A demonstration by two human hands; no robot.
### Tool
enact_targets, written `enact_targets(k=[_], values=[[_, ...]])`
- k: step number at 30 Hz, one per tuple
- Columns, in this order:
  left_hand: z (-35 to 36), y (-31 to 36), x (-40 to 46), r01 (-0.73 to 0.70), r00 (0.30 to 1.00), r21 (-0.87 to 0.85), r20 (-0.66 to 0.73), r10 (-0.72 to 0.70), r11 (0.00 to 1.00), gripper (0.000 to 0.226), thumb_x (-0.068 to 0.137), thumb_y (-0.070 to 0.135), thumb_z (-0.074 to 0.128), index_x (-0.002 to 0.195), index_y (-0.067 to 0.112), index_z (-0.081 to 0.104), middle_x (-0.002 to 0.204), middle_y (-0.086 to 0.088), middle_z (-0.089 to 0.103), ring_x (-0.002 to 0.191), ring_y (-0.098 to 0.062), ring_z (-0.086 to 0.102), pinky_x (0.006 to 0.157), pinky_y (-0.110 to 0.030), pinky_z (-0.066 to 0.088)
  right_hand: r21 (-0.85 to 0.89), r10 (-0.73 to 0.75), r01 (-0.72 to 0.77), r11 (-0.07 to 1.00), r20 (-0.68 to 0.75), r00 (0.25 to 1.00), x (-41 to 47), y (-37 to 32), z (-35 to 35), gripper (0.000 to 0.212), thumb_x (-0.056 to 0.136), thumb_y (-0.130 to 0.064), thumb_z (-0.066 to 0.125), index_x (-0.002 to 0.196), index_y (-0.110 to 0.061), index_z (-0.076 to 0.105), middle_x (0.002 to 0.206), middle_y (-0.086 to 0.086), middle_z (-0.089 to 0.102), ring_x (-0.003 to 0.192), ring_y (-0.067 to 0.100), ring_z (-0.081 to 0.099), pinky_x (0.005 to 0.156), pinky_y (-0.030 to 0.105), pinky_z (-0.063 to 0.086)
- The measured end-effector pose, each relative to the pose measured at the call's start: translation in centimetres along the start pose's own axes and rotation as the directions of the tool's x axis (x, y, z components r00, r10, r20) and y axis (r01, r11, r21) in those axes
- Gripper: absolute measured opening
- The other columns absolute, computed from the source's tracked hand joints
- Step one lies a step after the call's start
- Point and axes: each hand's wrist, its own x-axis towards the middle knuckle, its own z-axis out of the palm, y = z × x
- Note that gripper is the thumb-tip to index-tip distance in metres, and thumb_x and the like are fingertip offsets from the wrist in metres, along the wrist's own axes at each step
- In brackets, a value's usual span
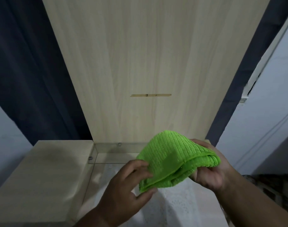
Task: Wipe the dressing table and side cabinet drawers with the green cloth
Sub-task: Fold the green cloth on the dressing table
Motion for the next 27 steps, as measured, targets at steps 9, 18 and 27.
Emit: enact_targets(k=[9,18,27], values=[[-4.0,2.3,2.6,0.271,0.954,-0.327,-0.033,-0.298,0.905,0.007,0.075,0.031,0.06,0.077,0.028,0.055,0.079,0.006,0.069,0.074,-0.003,0.065,0.065,-0.018,0.049,-0.196,-0.085,0.067,0.978,-0.085,0.993,-0.1,-0.2,-2.8,0.033,0.048,-0.009,0.085,0.077,0.004,0.077,0.078,0.022,0.071,0.066,0.034,0.072,0.063,0.043,0.063],[-4.3,1.1,6.1,0.619,0.531,-0.755,0.197,-0.824,0.218,0.019,0.098,0.006,0.052,0.098,0.016,0.068,0.08,-0.011,0.069,0.068,-0.022,0.064,0.061,-0.031,0.051,-0.225,0.118,-0.153,0.962,-0.164,0.979,0.1,3.7,-3.6,0.027,0.088,-0.003,0.05,0.089,0.013,0.072,0.082,0.031,0.071,0.064,0.03,0.074,0.059,0.036,0.062],[-0.2,-2.5,-1.5,0.847,0.053,-0.459,0.572,-0.818,-0.266,0.047,0.084,0.023,0.072,0.125,0.002,0.064,0.11,-0.026,0.071,0.093,-0.042,0.072,0.084,-0.054,0.055,-0.069,0.306,-0.335,0.94,-0.267,0.914,0.3,11.0,-8.2,0.059,0.081,-0.041,0.065,0.11,0.01,0.072,0.102,0.031,0.071,0.08,0.045,0.073,0.081,0.047,0.056]])
